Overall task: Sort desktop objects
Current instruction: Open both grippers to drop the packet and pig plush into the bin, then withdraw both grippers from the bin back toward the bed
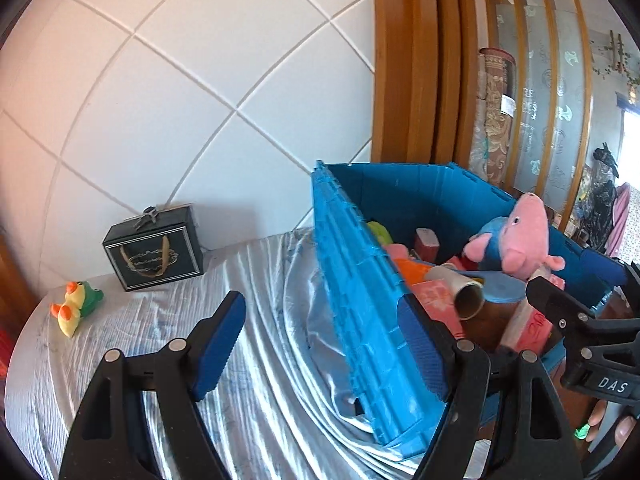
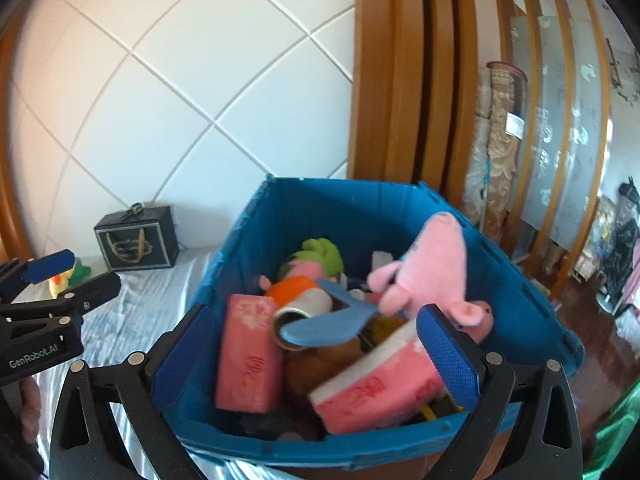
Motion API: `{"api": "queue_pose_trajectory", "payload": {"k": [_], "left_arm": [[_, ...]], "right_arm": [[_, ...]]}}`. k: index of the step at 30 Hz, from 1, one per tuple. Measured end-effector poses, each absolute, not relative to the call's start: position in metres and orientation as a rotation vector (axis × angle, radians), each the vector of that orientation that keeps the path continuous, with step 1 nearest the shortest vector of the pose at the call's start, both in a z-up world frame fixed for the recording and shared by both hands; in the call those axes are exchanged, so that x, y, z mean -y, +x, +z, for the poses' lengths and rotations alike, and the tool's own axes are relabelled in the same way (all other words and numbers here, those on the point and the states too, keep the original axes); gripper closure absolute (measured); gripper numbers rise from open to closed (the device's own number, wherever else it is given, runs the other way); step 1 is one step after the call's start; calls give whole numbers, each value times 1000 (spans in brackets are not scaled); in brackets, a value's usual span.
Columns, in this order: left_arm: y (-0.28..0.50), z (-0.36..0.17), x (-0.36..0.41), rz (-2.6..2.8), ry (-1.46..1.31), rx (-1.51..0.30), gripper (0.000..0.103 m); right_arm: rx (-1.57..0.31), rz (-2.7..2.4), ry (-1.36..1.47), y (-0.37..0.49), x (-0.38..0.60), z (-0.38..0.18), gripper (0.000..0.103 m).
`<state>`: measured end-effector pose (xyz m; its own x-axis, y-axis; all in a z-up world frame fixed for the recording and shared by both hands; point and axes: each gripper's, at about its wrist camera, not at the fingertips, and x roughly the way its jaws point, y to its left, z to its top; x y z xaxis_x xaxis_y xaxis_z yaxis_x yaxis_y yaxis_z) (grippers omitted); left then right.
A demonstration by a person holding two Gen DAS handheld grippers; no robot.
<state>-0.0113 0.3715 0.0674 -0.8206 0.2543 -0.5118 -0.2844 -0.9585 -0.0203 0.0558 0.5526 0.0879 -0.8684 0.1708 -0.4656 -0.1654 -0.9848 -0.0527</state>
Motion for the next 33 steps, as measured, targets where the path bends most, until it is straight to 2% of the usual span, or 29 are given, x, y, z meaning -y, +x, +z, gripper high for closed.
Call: {"api": "queue_pose_trajectory", "payload": {"k": [12, 24, 30, 33], "left_arm": [[-22, 43, -187, 2960, -932, 132, 25], [-32, -10, 0, 3139, -1155, 322, 25], [-44, -32, 60, 3199, -1203, 336, 25], [-59, -45, 90, 3192, -1243, 410, 25]], "right_arm": [[180, 3126, -819, -6, -377, 87, 0], [332, 3239, -1181, -73, -164, 19, 0], [422, 3249, -1285, -101, -101, 1, 0], [467, 3249, -1328, -121, -75, -9, 0]]}}
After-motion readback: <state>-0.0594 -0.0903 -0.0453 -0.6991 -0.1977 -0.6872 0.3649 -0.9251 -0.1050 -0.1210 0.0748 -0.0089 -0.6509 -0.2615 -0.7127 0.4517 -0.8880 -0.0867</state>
